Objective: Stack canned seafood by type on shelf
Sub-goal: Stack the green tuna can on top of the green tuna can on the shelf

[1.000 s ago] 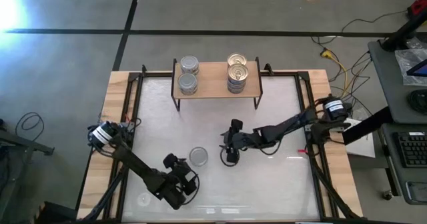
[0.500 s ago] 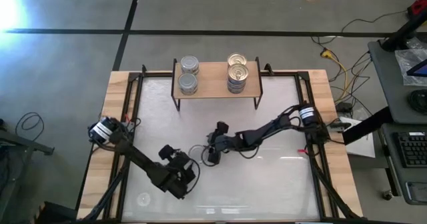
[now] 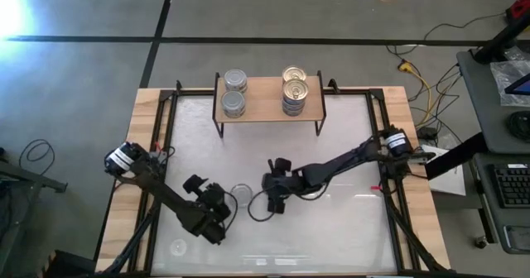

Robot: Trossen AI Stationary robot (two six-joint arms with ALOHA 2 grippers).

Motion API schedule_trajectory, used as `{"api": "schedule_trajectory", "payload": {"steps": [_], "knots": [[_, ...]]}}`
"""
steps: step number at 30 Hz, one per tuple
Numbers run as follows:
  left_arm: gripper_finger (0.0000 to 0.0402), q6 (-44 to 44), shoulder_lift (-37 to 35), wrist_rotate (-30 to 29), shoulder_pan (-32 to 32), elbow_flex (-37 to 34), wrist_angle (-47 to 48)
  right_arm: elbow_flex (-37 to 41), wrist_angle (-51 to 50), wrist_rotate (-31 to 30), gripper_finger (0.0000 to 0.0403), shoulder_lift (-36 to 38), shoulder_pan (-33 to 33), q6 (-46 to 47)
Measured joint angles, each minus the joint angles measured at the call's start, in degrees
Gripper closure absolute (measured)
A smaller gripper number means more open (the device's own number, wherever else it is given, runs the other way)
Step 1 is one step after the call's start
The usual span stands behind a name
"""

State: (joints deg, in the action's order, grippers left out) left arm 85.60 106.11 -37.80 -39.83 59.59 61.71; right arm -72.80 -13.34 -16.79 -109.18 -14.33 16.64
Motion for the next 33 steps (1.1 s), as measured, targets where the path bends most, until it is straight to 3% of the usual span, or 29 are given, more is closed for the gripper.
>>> {"api": "schedule_trajectory", "payload": {"steps": [2, 7, 10, 15, 19, 24, 33], "knots": [[0.0002, -0.36, -0.86, 0.89, -1.47, -0.87, -0.81, 1.28, 1.79, -1.31, 0.0177, 1.21, -1.16, 0.12], [0.0002, 2.3, -3.27, 2.13, -3.24, -5.53, -6.59, 4.8, 14.63, -11.52, 0.0177, -0.21, -2.48, 0.54], [0.0002, -4.26, -5.34, 0.13, -3.65, -9.72, -20.84, 6.42, 21.05, -13.2, 0.0177, -2.62, -2.06, 0.15], [0.0002, -17.31, -9.44, 3.76, -3.52, -17.56, -42.7, 7.96, 16.96, -12.77, 0.0177, -2.91, -3.17, 2.67], [0.0002, -19.95, -14.88, 6.25, -3.74, -22.19, -44.99, 10.55, 17.19, -12.82, 0.0177, -1.61, -5.34, 2.87], [0.0002, -23.43, -20.27, 2.13, -2.76, -28.89, -50.48, 13.1, 24.37, -13.1, 0.0177, -2.32, -6.15, 5.1], [0.0017, -24.87, -18.19, 2.66, -2.89, -31.57, -53.67, 15.98, 29.37, -12.8, 0.0177, -2.44, -6.19, 7.15]]}}
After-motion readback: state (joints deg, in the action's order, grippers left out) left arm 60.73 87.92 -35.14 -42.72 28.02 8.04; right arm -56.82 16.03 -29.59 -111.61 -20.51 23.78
